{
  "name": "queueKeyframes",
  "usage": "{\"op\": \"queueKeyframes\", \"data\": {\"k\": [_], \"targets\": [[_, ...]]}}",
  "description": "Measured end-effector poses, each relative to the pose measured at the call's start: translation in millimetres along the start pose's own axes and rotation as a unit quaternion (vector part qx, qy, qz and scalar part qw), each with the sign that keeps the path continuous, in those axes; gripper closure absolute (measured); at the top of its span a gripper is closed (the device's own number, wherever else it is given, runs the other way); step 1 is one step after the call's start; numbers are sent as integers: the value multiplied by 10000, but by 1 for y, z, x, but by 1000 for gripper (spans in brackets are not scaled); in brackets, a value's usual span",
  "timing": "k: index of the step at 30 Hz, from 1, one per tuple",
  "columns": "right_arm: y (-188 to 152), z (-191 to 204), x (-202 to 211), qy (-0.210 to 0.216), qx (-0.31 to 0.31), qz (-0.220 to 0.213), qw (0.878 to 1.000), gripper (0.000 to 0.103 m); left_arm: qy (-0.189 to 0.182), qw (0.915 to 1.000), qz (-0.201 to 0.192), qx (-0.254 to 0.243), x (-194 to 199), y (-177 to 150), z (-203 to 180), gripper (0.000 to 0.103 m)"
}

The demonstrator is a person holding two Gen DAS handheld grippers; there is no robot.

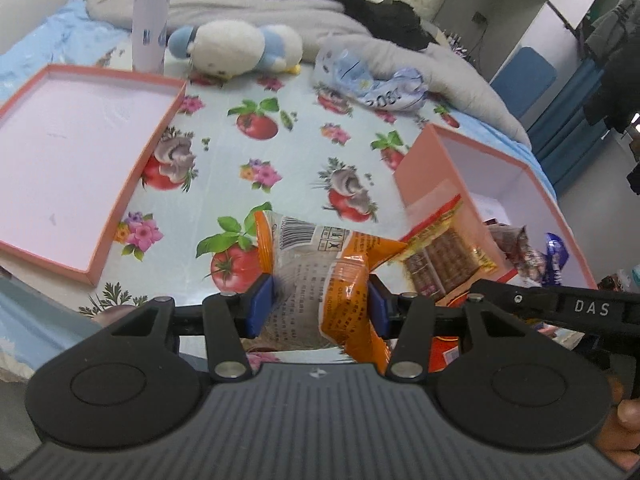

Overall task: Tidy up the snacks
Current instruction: 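Carry the bread bag and brown strip pack toward the larger pink box, then lower both packs into the larger pink box and open both grippers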

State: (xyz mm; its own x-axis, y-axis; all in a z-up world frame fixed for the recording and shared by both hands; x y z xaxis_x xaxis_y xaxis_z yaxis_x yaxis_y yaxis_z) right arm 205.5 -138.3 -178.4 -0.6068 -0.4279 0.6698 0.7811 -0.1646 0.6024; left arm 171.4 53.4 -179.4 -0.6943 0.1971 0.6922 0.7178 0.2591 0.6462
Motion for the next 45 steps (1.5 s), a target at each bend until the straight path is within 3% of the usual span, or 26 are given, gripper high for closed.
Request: {"op": "queueKeyframes", "data": {"k": [11, 23, 34, 45], "targets": [[0, 10, 79, -55, 283, -640, 9975, 100, -219, 9987, -431, -167, 61, -2, -47, 48], [-6, -21, 133, -386, 271, -1067, 9932, 100, -681, 9960, -498, -308, 73, -19, -106, 48], [13, -72, 154, -802, 32, -1323, 9879, 100, -1062, 9920, -425, -538, 41, -5, -163, 48], [50, -110, 113, -909, 8, -1164, 9890, 100, -1042, 9923, 54, -661, -31, 11, -199, 48]]}}
Point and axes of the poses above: each gripper's, at about its wrist camera, not at the fingertips, and x roughly against the way its jaws point, z to its left, y to its top, the point moved 8 cm from there along -x, roughly the way its jaws point, and after that the axes turned 4 degrees about -z, right-handed, at the moved point
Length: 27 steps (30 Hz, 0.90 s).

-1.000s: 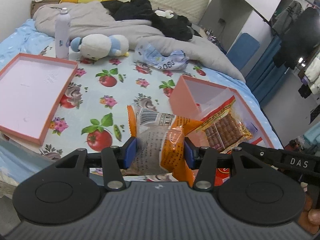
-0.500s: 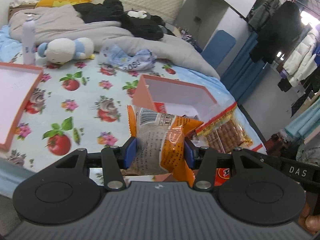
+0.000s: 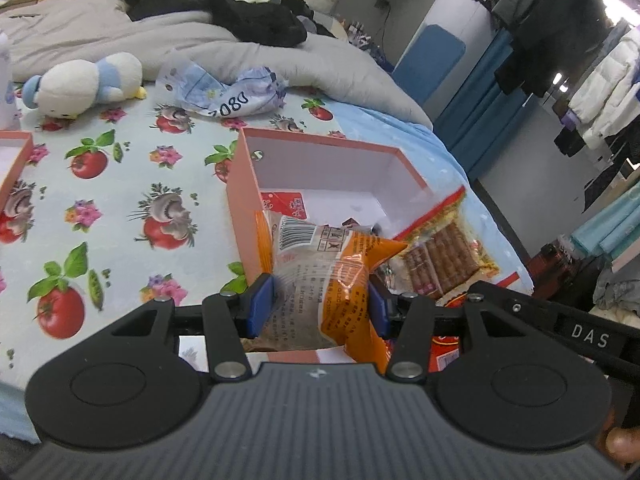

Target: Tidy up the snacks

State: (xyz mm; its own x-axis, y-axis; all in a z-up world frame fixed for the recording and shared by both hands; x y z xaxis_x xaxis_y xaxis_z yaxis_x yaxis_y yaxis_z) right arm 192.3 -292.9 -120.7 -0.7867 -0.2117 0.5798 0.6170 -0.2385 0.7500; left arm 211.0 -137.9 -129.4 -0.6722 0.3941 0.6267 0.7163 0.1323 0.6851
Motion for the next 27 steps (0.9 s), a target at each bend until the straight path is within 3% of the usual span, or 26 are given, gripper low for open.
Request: {"op": "queueKeyframes", "data": {"k": [14, 21, 23, 25, 27], "targets": [[23, -41, -85, -153, -82, 385, 9991, 100, 63, 9992, 387, -116, -104, 42, -1, 47], [23, -52, -110, -169, -253, 610, 9977, 96, 78, 9984, 537, -146, -129, 45, 5, 47], [22, -53, -114, -240, -233, 666, 9972, 95, 101, 9984, 543, -145, -130, 47, 7, 40], [20, -56, -116, -358, -211, 708, 9966, 81, 124, 9984, 519, -157, -128, 49, 8, 30], [19, -56, -112, -371, -211, 674, 9968, 58, 89, 9986, 476, -196, -124, 52, 8, 27]]}}
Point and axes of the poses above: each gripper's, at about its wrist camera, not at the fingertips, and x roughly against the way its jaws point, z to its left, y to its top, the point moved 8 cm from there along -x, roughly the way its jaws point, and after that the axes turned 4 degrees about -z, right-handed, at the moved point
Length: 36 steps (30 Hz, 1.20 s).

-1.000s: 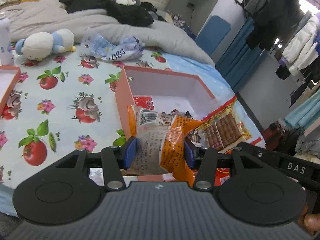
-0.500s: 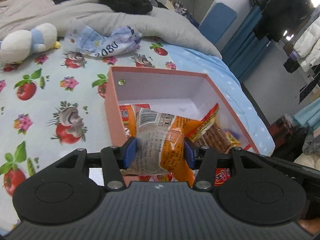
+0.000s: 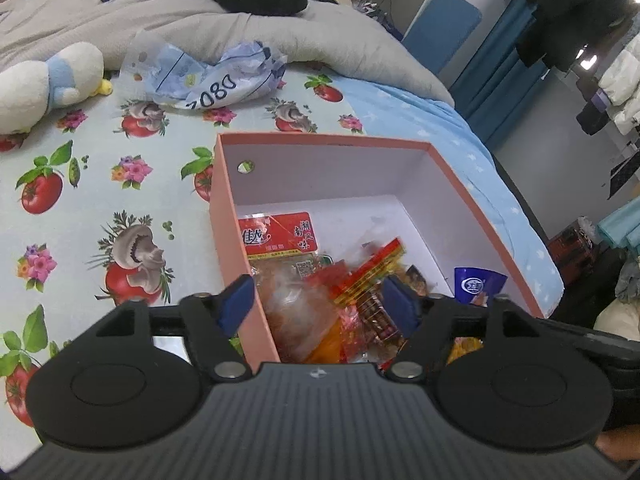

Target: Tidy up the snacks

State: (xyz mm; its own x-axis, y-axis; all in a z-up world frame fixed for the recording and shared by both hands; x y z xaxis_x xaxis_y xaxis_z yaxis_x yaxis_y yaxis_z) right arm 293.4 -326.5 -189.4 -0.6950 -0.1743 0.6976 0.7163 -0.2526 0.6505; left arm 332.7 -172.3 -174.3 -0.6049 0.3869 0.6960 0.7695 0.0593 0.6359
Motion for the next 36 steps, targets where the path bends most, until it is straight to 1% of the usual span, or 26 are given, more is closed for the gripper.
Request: {"op": "queueKeyframes", "data": {"k": [1, 6, 9, 12, 16, 19, 23, 27, 31, 36], "targets": [[-1, 0, 3, 1, -7, -46, 10000, 57, 5, 10000, -34, -13, 4, 1, 0, 26], [-1, 4, 27, 24, -65, -255, 9997, 57, 7, 9997, -233, -95, 33, 3, -1, 26], [0, 10, 47, 50, -42, -439, 9990, 57, 8, 9991, -386, -146, 57, 3, -5, 26], [-2, 17, 69, 81, 21, -619, 9980, 57, -72, 9985, -504, -189, 81, 1, -12, 26], [-4, 27, 99, 97, 84, -843, 9964, 57, -94, 9962, -761, -421, 115, 1, -22, 26], [-8, 32, 118, 102, 85, -998, 9949, 57, -119, 9943, -940, -497, 140, -1, -27, 26], [-18, 40, 141, 138, 90, -1152, 9932, 57, -148, 9925, -1087, -547, 170, -12, -29, 26], [-30, 49, 161, 152, 187, -1265, 9917, 57, -184, 9908, -1194, -614, 195, -29, -31, 26], [-43, 55, 178, 176, 251, -1374, 9900, 57, -196, 9898, -1257, -639, 216, -48, -31, 26], [-58, 60, 191, 170, 321, -1428, 9891, 57, -199, 9897, -1275, -625, 231, -69, -31, 26]]}}
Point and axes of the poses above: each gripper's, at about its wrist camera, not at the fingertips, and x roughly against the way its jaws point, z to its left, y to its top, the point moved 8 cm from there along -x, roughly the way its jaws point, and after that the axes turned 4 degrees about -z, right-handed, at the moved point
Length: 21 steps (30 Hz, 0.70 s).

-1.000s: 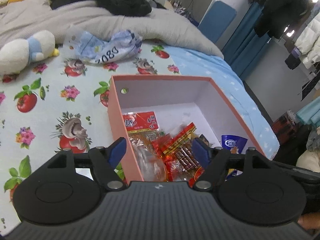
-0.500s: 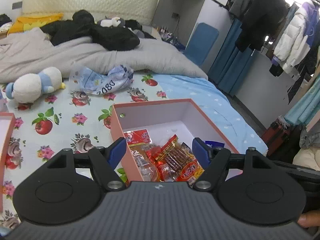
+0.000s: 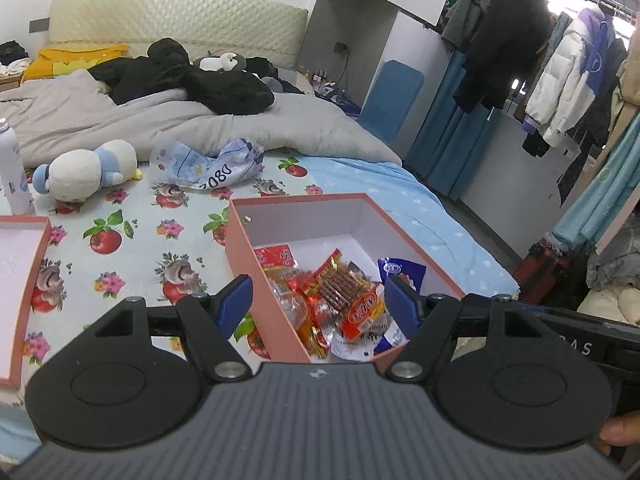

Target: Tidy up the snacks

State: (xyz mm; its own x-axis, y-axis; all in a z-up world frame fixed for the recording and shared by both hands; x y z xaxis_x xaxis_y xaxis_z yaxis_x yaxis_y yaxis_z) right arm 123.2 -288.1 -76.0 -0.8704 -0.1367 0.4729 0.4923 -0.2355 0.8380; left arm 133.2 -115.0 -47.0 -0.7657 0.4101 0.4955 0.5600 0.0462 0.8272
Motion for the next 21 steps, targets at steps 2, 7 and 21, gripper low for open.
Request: {"op": "queueKeyframes", "data": {"k": [2, 7, 21], "targets": [[-5, 2, 4, -8, 46, -6, 10000, 57, 29, 10000, 23, 6, 4, -7, 0, 26], [-16, 5, 13, 23, 65, -108, 9999, 57, 153, 9999, 9, -71, 21, -21, 0, 26], [-25, 14, 30, 27, 343, -246, 9991, 57, 218, 9996, -67, -137, 42, -39, -5, 26]]}}
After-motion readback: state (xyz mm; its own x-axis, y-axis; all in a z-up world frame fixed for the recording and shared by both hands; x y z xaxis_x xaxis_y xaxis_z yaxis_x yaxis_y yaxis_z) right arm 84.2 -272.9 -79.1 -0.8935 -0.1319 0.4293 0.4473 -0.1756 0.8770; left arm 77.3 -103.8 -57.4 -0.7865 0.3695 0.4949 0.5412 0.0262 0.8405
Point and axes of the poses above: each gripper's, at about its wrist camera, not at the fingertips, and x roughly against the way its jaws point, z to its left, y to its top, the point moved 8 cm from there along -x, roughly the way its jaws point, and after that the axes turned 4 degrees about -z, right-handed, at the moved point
